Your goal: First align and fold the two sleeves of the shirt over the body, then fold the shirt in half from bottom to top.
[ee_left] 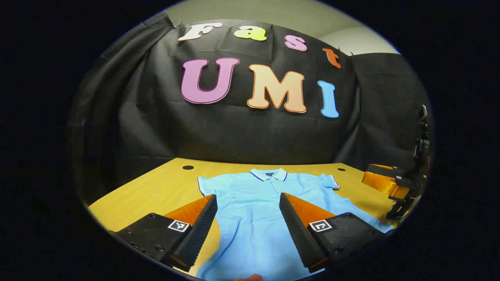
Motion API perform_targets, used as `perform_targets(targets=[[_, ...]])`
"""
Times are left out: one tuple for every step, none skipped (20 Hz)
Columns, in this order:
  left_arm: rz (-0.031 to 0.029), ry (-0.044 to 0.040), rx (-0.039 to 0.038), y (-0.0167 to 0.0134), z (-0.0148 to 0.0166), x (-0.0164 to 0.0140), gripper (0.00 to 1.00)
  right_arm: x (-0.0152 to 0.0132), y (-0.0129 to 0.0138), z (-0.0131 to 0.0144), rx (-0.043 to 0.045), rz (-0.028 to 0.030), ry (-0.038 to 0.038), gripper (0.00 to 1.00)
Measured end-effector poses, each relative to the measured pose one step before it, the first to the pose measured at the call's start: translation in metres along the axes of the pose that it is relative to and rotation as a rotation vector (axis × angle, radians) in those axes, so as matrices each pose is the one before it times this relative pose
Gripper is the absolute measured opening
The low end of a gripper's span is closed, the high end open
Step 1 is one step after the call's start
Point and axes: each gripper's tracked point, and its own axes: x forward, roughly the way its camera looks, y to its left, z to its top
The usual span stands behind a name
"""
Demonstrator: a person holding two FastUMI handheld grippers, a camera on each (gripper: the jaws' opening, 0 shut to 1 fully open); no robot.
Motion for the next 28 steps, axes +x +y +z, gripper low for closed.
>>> perform_targets(targets=[[-0.00208, 0.00135, -0.00202, -0.00257, -0.00160, 0.00055, 0.95, 0.00108, 0.00123, -0.00069, 0.00176, 0.00051, 0.00280, 0.98], [-0.00093, 0.00429, -0.00103, -0.00106, -0.00075, -0.00067, 0.95, -0.00067, -0.00076, -0.00194, 0.00192, -0.00192, 0.00084, 0.98], [-0.00356, 0.00404, -0.00164, -0.00062, -0.00163, 0.00028, 0.95, 0.00115, 0.00013, 0.00010, -0.00020, -0.00133, 0.00226, 0.98], [-0.00631, 0.00658, -0.00243, -0.00240, -0.00078, -0.00051, 0.95, -0.00076, -0.00065, -0.00126, 0.00017, -0.00228, 0.00069, 0.98], [-0.00544, 0.00334, -0.00432, -0.00134, -0.00121, 0.00023, 0.95, 0.00057, -0.00022, 0.00024, -0.00086, -0.00191, 0.00099, 0.98], [-0.00210, 0.00249, -0.00356, -0.00038, 0.00020, 0.00021, 0.95, -0.00053, -0.00056, -0.00083, -0.00121, -0.00331, 0.00010, 0.98], [0.00179, 0.00243, 0.00042, 0.00123, -0.00185, -0.00072, 0.95, 0.00088, -0.00043, -0.00004, -0.00013, -0.00344, 0.00258, 0.98], [0.00477, 0.00138, 0.00096, 0.00118, 0.00015, 0.00012, 0.95, -0.00018, -0.00003, -0.00215, 0.00162, -0.00062, 0.00324, 0.98], [0.00296, -0.00079, 0.00152, 0.00108, 0.00049, 0.00062, 0.95, 0.00050, 0.00016, -0.00108, 0.00264, -0.00024, 0.00495, 0.98], [0.00206, -0.00118, 0.00148, 0.00036, 0.00063, -0.00066, 0.95, -0.00036, 0.00039, -0.00112, 0.00280, 0.00039, 0.00320, 0.98], [0.00145, -0.00120, 0.00119, 0.00039, 0.00039, -0.00057, 0.95, 0.00111, 0.00036, -0.00005, 0.00189, 0.00091, 0.00136, 0.98], [-0.00122, -0.00135, 0.00186, -0.00051, 0.00113, 0.00021, 0.95, -0.00057, 0.00019, -0.00081, 0.00168, 0.00049, -0.00060, 0.98], [-0.00174, -0.00178, 0.00146, -0.00076, -0.00007, -0.00038, 0.95, 0.00034, 0.00071, 0.00113, 0.00184, 0.00176, -0.00039, 0.98], [-0.00125, -0.00064, 0.00127, -0.00045, 0.00009, -0.00056, 0.95, -0.00006, 0.00003, -0.00094, 0.00092, -0.00073, -0.00134, 0.98], [-0.00092, -0.00128, 0.00094, -0.00028, -0.00022, 0.00051, 0.95, 0.00004, -0.00006, 0.00060, -0.00112, -0.00093, -0.00136, 0.98], [-0.00148, 0.00131, 0.00218, 0.00003, 0.00004, 0.00025, 0.95, -0.00106, -0.00056, -0.00017, -0.00219, -0.00199, -0.00103, 0.98], [0.00125, 0.00126, 0.00087, 0.00075, 0.00018, -0.00031, 0.95, 0.00033, -0.00038, 0.00008, -0.00163, -0.00130, 0.00100, 0.98], [0.00469, -0.00092, 0.00108, 0.00174, 0.00140, -0.00053, 0.95, 0.00010, 0.00027, -0.00128, -0.00039, 0.00200, 0.00216, 0.98], [0.00171, -0.00009, 0.00095, 0.00086, -0.00082, -0.00012, 0.95, 0.00072, 0.00073, -0.00148, 0.00367, 0.00125, 0.00569, 0.98], [0.00074, 0.00030, 0.00172, -0.00041, 0.00030, -0.00034, 0.95, 0.00036, -0.00057, -0.00234, 0.00755, 0.00196, 0.00846, 0.98], [0.00031, 0.00137, 0.00172, -0.00042, -0.00093, 0.00060, 0.95, 0.00148, 0.00025, -0.00164, 0.00784, 0.00345, 0.00990, 0.98], [-0.00213, 0.00045, 0.00093, -0.00020, 0.00007, 0.00051, 0.95, 0.00016, -0.00135, -0.00191, 0.00713, -0.00014, 0.00742, 0.98], [-0.00293, 0.00636, -0.00036, 0.00034, -0.00191, 0.00019, 0.95, 0.00061, -0.00290, 0.00065, 0.00571, -0.00644, 0.00657, 0.98], [-0.00655, 0.00680, -0.00133, -0.00021, -0.00097, 0.00019, 0.95, 0.00088, -0.00577, -0.00011, 0.00417, -0.01021, 0.00522, 0.98], [-0.01051, 0.00592, -0.00886, -0.00174, -0.00210, 0.00077, 0.95, 0.00249, -0.00523, 0.00056, 0.00252, -0.01192, 0.00325, 0.98], [-0.01220, 0.00059, -0.01199, -0.00186, 0.00033, -0.00113, 0.95, 0.00307, -0.00750, -0.00067, 0.00304, -0.01413, 0.00654, 0.98], [-0.01168, 0.00234, -0.01223, -0.00155, 0.00101, 0.00004, 0.95, 0.00499, -0.00701, -0.00141, 0.00748, -0.01347, 0.01687, 0.98], [-0.00500, 0.00001, -0.01138, 0.00108, 0.00067, -0.00036, 0.95, 0.00455, -0.00751, -0.00253, 0.00974, -0.01496, 0.01961, 0.98]])
